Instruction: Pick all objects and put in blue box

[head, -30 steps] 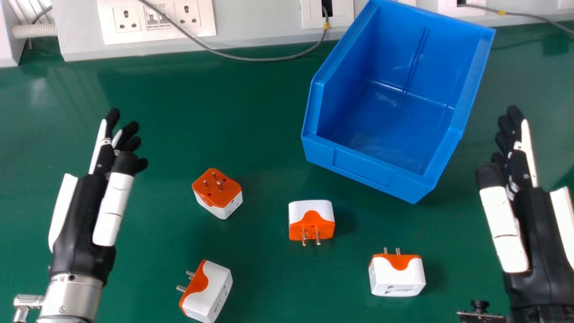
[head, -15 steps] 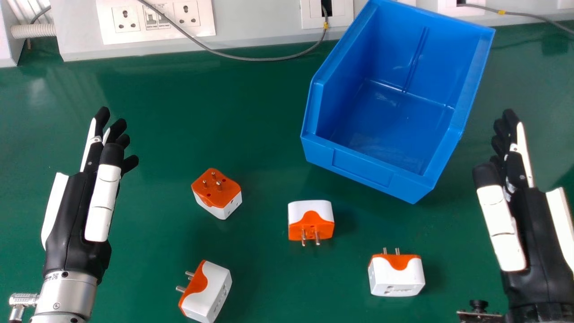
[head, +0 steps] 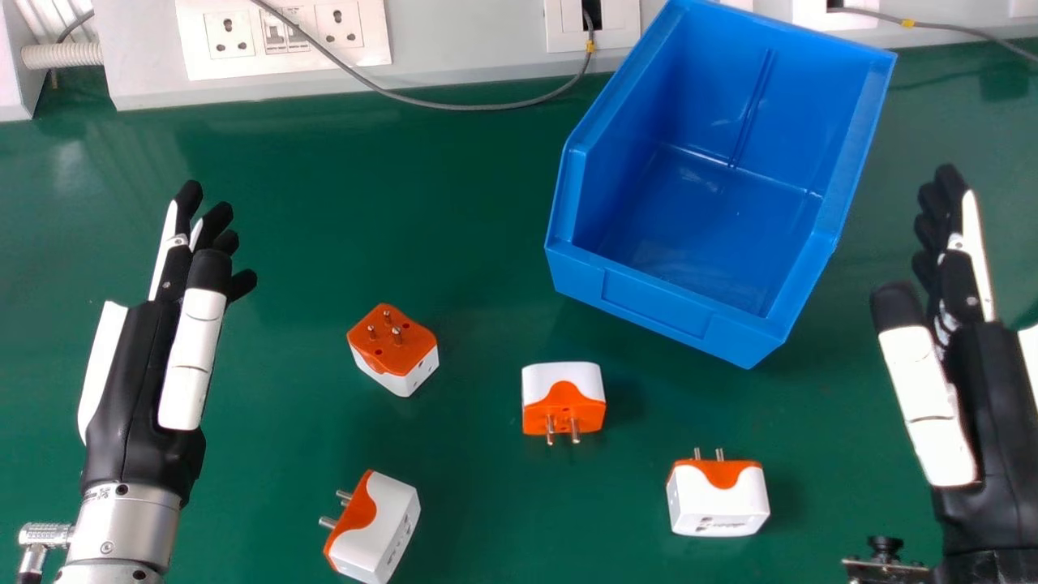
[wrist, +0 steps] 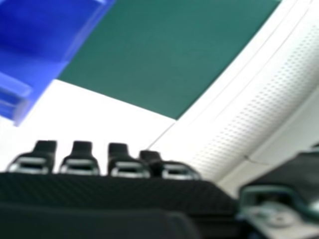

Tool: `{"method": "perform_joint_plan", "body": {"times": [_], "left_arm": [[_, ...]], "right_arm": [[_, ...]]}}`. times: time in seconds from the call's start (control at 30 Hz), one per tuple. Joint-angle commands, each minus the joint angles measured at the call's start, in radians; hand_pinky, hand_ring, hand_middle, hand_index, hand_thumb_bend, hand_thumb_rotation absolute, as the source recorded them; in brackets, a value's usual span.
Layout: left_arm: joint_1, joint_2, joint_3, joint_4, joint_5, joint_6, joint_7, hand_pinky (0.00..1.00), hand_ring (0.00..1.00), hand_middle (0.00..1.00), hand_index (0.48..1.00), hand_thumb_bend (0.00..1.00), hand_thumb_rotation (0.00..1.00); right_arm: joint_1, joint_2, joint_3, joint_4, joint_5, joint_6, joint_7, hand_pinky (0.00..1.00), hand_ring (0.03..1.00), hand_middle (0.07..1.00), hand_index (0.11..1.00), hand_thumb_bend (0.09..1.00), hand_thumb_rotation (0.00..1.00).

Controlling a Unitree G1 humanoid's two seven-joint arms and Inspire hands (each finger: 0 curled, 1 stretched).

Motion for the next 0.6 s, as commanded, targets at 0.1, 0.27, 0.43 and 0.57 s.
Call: {"method": "perform_joint_plan", "body": {"times": [0.1,0.27,0.43,0.57], "left_arm": [[0.011,0.002,0.001,-0.024,0.015,-0.014,0.004,0.9,0.96,0.97,1.0,0.76,1.0],[0.01,0.006,0.002,-0.014,0.017,-0.019,0.001,0.9,0.96,0.97,1.0,0.76,1.0],[0.01,0.009,0.001,-0.012,0.016,-0.019,-0.005,0.89,0.96,0.97,1.0,0.77,1.0],[0.009,0.011,0.003,-0.011,0.012,-0.02,-0.012,0.89,0.96,0.97,1.0,0.77,1.0]], "right_arm": [[0.021,-0.013,-0.006,-0.051,-0.02,-0.086,-0.005,0.97,1.0,1.0,1.0,0.439,1.0],[0.053,-0.018,0.005,-0.061,-0.065,-0.141,-0.005,0.96,1.0,1.0,0.998,0.437,1.0],[0.076,-0.029,0.005,-0.082,-0.141,-0.19,-0.015,0.93,0.995,0.998,0.992,0.424,1.0],[0.079,-0.036,0.013,-0.08,-0.184,-0.24,-0.024,0.9,0.979,0.989,0.985,0.413,1.0]]}}
